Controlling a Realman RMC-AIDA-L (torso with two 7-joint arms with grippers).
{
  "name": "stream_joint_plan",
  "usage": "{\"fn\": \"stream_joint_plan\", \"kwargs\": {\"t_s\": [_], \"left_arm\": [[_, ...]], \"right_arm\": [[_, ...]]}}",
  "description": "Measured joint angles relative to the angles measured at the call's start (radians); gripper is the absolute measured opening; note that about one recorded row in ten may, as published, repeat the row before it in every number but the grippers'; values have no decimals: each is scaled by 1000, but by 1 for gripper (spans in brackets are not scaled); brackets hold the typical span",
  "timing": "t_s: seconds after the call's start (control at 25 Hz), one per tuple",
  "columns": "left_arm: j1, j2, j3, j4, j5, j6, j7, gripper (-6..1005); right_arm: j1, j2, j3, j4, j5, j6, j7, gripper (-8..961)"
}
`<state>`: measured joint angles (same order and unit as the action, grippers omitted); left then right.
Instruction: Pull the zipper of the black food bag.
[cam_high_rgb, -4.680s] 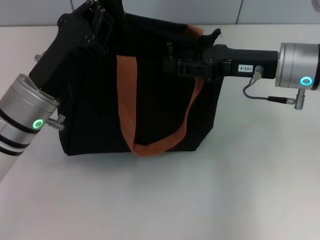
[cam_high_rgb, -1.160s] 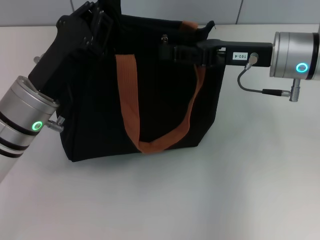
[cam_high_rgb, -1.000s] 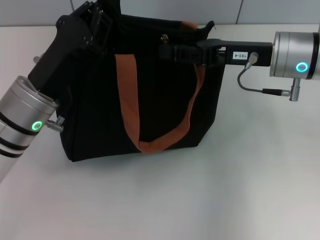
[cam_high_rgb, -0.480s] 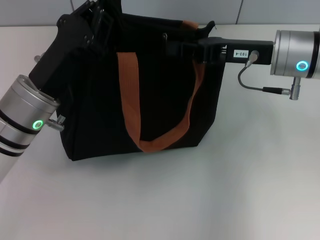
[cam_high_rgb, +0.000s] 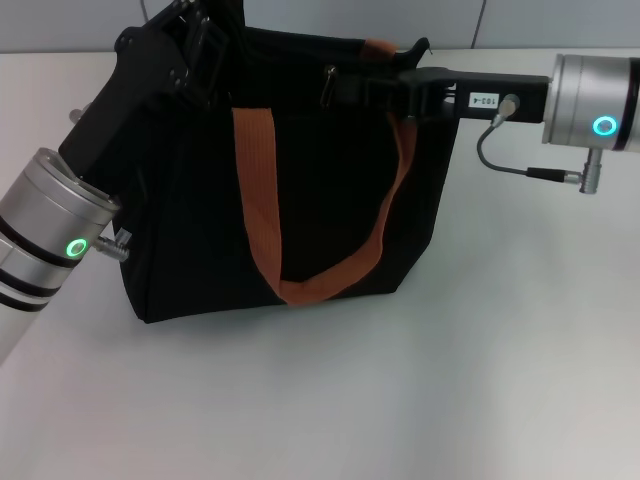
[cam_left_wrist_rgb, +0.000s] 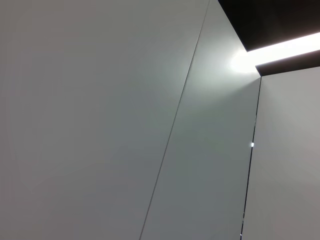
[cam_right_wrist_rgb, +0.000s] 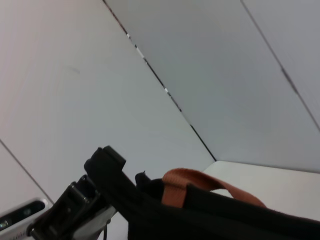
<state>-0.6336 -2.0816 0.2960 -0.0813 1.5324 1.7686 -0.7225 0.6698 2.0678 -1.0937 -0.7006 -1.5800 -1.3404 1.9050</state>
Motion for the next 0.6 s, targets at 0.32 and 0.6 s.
{"fn": "stream_joint_plan", "kwargs": {"t_s": [0.32, 0.6], "left_arm": [[1, 0, 0, 0, 0, 0, 0, 86], [4, 0, 0, 0, 0, 0, 0, 87]], "right_arm": [[14, 7, -2, 0, -44, -1, -3, 1], [14, 7, 1, 1, -39, -10, -34, 127]]}}
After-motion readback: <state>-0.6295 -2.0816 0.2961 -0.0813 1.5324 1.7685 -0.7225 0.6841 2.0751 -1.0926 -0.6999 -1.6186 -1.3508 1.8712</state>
